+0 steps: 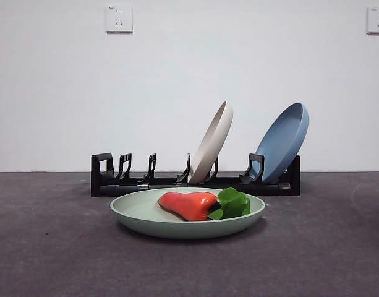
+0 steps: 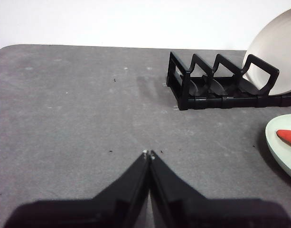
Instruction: Take the green plate from the plate rack,put the plate on the table,take the carrot from the table,put the carrot in the plate
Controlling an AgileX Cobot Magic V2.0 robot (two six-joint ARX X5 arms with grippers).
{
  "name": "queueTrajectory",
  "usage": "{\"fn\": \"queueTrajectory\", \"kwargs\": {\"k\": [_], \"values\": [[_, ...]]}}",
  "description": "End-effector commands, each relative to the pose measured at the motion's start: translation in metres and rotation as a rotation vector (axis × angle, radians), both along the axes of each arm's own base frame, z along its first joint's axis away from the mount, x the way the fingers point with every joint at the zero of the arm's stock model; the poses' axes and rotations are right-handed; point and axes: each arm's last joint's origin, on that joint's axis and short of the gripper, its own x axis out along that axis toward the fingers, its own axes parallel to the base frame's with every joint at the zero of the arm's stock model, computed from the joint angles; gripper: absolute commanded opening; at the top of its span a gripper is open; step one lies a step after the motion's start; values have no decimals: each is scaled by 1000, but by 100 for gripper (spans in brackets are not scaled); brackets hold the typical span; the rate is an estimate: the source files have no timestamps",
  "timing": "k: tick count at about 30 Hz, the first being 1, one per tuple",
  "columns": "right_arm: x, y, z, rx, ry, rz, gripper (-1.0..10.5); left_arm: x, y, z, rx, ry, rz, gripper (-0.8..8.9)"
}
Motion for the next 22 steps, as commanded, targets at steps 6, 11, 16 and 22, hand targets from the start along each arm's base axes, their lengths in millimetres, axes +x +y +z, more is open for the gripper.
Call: {"fn": "queueTrajectory", "kwargs": {"k": [6,11,16,22], "values": [[0,0,-1,-1,2,-3,1,1,0,-4,-7,9,7,-3],[-3,-14,7,-34,-152,-27,1,1,0,-4,-7,9,7,-3],[-3,-37,13,86,-361,-187,1,1,0,-4,-7,9,7,-3],[-8,-61,-28,158,-565,-380,1,1,0,-4,-7,9,7,-3]]}}
